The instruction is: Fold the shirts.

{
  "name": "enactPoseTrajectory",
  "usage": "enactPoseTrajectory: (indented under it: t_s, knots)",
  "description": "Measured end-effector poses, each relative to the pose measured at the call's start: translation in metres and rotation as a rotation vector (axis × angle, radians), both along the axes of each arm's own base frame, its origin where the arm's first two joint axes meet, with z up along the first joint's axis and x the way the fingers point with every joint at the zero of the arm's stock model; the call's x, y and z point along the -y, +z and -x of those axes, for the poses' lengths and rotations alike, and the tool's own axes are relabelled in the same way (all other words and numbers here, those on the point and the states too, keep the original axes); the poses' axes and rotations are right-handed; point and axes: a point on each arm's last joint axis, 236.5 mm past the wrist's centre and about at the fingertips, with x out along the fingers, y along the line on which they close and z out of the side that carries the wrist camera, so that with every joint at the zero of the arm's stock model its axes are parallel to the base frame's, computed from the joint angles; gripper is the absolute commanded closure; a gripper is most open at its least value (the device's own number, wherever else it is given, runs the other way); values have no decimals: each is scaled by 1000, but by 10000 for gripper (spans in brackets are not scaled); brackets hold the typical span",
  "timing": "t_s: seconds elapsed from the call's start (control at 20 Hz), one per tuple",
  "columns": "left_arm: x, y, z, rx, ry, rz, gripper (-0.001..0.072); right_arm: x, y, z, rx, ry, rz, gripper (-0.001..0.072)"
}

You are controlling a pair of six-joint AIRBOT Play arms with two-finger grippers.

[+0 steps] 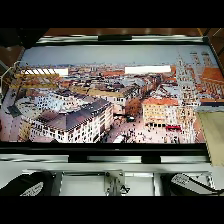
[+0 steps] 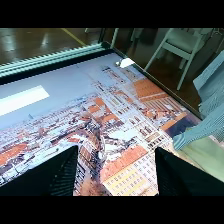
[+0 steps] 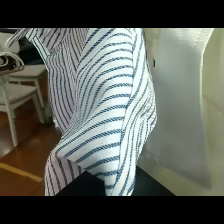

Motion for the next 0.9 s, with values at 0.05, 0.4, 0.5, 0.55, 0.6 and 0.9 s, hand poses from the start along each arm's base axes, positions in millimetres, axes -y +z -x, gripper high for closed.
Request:
enactPoseTrajectory:
  t_s: [0.05,0.4,0.5,0.55,0.6,0.9]
  knots:
    - [1,2,2,-4,-7,11,132,4,-1,5,1,-12,-2,651]
    - [5,8,10,-19,-29,52,131,33,-18,55,-10,-134,-74,651]
    - [5,9,11,-21,-32,56,132,36,-23,70,-23,-170,-100,651]
    - [5,10,11,-20,-33,59,132,36,-23,79,-28,-187,-108,651]
    - [5,10,11,-20,-33,59,132,35,-22,88,-29,-205,-115,651]
    - [3,19,7,24,-16,76,132,14,-12,170,-50,-386,-166,650]
